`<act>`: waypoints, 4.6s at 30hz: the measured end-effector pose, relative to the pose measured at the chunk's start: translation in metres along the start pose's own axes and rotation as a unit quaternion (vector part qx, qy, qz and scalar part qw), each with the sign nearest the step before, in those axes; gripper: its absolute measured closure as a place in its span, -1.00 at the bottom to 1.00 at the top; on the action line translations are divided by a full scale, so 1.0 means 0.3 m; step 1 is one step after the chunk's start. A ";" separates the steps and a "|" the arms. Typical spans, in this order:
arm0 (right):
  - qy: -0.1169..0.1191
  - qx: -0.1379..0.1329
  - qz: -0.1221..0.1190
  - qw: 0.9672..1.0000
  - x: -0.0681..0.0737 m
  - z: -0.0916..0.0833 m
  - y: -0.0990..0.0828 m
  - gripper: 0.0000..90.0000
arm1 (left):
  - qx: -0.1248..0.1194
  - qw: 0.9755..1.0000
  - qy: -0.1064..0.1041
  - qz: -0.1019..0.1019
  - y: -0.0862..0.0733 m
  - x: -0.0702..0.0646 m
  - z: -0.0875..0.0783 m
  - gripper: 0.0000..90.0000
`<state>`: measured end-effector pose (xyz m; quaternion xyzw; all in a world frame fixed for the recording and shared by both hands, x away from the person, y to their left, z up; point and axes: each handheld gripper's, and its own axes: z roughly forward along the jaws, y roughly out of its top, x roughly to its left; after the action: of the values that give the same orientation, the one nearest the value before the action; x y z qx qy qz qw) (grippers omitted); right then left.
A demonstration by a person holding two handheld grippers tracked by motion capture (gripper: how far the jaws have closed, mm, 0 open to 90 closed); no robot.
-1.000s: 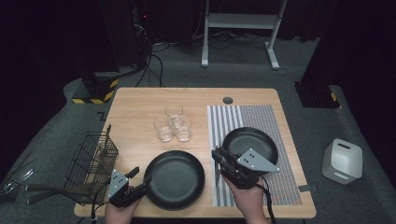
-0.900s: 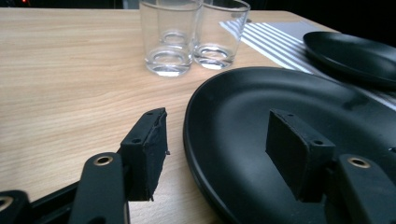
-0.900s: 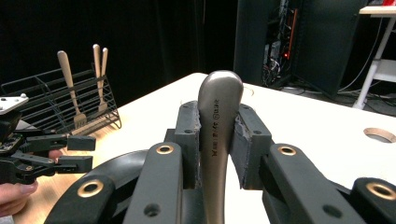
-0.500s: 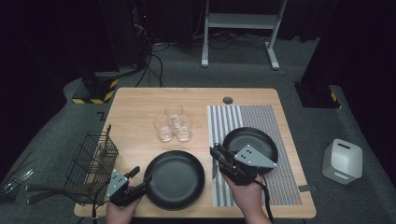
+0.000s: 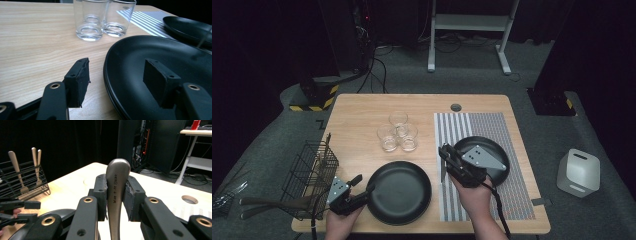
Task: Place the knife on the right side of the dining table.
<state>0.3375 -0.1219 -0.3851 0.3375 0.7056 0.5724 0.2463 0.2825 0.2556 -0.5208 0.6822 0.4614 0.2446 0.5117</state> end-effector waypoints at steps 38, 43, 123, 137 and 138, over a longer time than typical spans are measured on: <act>-0.068 -0.005 -0.011 0.998 -0.173 0.213 0.137 0.65 | -0.010 1.000 -0.004 0.011 -0.011 -0.016 -0.004 -0.15; -0.079 0.000 -0.008 0.997 -0.201 0.255 0.156 0.65 | -0.009 1.000 -0.006 0.009 -0.011 -0.013 -0.005 -0.15; -0.147 0.032 0.033 0.988 -0.408 0.479 0.135 0.64 | -0.006 1.000 -0.015 0.014 -0.013 -0.017 0.000 -0.14; -0.152 0.034 0.055 0.986 -0.471 0.415 0.117 0.60 | -0.007 1.000 -0.011 0.016 -0.014 -0.019 -0.002 -0.14; -0.152 0.035 0.057 0.986 -0.477 0.411 0.116 0.59 | -0.006 1.000 -0.010 0.017 -0.015 -0.020 -0.003 -0.14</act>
<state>0.5278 -0.1473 -0.3843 0.4682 0.6593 0.5026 0.3058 0.2774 0.2508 -0.5237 0.6893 0.4431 0.2494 0.5160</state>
